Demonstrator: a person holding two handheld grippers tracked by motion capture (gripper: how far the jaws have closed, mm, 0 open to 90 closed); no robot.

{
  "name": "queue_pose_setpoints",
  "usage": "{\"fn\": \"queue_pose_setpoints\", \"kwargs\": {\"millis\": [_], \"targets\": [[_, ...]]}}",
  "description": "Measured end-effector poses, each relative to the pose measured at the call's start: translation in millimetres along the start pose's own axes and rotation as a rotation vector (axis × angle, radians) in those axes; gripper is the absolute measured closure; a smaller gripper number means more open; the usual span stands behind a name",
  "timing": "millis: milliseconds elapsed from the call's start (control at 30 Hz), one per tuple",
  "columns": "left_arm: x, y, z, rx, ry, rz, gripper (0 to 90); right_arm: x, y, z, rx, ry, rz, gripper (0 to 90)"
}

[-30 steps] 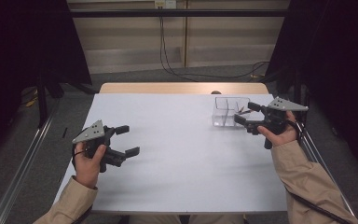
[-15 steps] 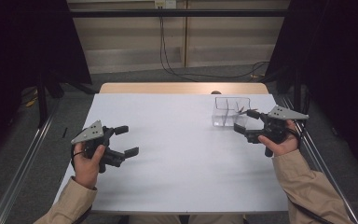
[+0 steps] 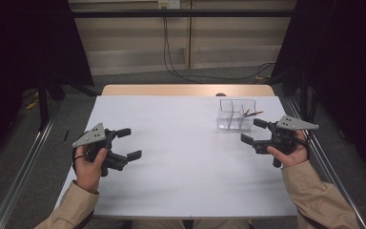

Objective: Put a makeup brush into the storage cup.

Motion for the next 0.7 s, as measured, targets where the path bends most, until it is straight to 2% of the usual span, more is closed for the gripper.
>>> {"fn": "queue_pose_setpoints", "kwargs": {"millis": [700], "targets": [[0.7, 0.3, 1.1, 0.002, 0.003, -0.001, 3.3, -4.0, -13.2, 9.5, -0.016, 0.018, -0.003, 12.3]]}}
Point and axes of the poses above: each handheld gripper's, and its own axes: z roughly backward along the jaws, y roughly out of its top, x roughly to its right, the point moved 2 cm from there along -z, roughly forward along the jaws, and after that the axes turned 15 degrees about -z, right-handed, at the moved point
